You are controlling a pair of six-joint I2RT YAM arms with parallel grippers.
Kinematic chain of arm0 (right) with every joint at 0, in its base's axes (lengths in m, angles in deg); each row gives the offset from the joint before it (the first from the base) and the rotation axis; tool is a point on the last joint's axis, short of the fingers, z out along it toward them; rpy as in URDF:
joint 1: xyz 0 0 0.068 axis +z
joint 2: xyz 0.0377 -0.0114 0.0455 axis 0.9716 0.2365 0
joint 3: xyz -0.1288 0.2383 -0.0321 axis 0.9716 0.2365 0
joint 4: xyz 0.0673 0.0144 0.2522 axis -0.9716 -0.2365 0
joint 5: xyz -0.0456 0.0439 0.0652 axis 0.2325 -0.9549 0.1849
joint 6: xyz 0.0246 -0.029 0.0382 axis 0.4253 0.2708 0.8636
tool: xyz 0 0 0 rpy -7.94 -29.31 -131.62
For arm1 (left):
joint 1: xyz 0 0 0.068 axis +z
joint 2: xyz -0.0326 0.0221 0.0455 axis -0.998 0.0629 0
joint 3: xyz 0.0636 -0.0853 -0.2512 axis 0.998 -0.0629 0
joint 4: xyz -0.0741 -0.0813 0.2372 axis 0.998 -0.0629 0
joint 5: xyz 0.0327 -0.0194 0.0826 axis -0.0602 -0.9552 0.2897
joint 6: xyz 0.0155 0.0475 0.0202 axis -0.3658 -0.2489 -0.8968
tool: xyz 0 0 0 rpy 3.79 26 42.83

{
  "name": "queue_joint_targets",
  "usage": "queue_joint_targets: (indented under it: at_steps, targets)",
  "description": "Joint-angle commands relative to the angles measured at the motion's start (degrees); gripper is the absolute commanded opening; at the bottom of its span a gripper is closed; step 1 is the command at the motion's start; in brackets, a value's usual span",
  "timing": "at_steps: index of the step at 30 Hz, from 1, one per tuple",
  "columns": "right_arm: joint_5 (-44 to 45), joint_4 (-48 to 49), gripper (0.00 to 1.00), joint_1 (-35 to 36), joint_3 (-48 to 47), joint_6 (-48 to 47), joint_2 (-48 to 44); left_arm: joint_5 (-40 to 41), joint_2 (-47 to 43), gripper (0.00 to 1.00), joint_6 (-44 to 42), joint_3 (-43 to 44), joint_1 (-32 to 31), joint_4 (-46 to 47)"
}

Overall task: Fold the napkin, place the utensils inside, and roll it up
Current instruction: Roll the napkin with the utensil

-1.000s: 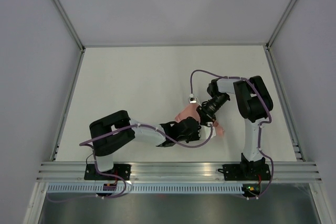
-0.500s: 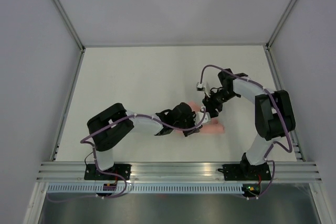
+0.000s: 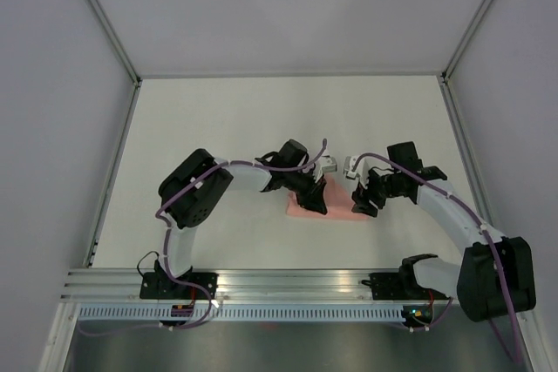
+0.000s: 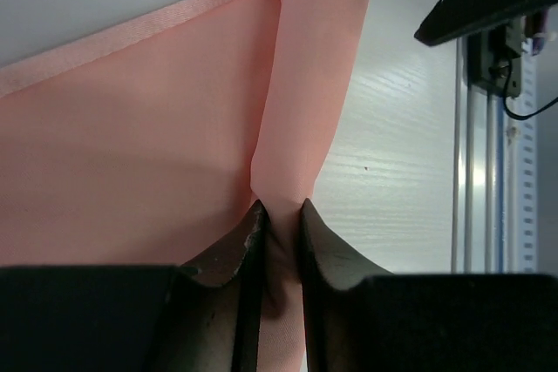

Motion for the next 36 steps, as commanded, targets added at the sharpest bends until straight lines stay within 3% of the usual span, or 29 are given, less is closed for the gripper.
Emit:
queue_joint_targets:
  at_steps: [1,8,19,22,26,27,29,32,36]
  targets:
    - [3.4,9.8,0.68,4.1,5.5,-0.6,-4.6,-4.9,5.7,0.02,2.8,-0.1,2.2,-12.4]
    - [14.3,18.9,0.71,19.7,11.7,4.8,-7.1,-8.2,8.4,0.02,4.0,2.3,3.8,-14.5]
    - [21.5,25.4,0.71,29.5,12.9,6.9,-1.0,-9.3,10.2,0.02,4.0,4.6,4.1,-17.1]
    - [22.7,26.6,0.66,30.2,13.1,7.0,1.8,-9.5,10.3,0.02,4.0,4.7,4.1,-17.1]
    - [23.2,27.2,0.47,30.2,13.3,7.5,3.3,-9.5,9.9,0.07,4.0,5.0,4.1,-17.3]
    - [23.3,26.9,0.3,30.2,13.2,7.7,3.4,-9.4,9.7,0.1,4.0,5.0,4.1,-17.3]
    - [23.9,26.3,0.13,30.2,13.1,7.8,3.5,-8.8,9.0,0.21,5.6,5.3,4.1,-17.3]
    - [23.4,24.2,0.02,29.8,12.5,7.9,3.8,-7.1,6.8,0.31,6.0,5.5,4.1,-17.3]
    - [20.3,19.3,0.01,28.5,10.0,7.0,5.9,-5.1,1.8,0.37,6.9,6.1,4.3,-16.4]
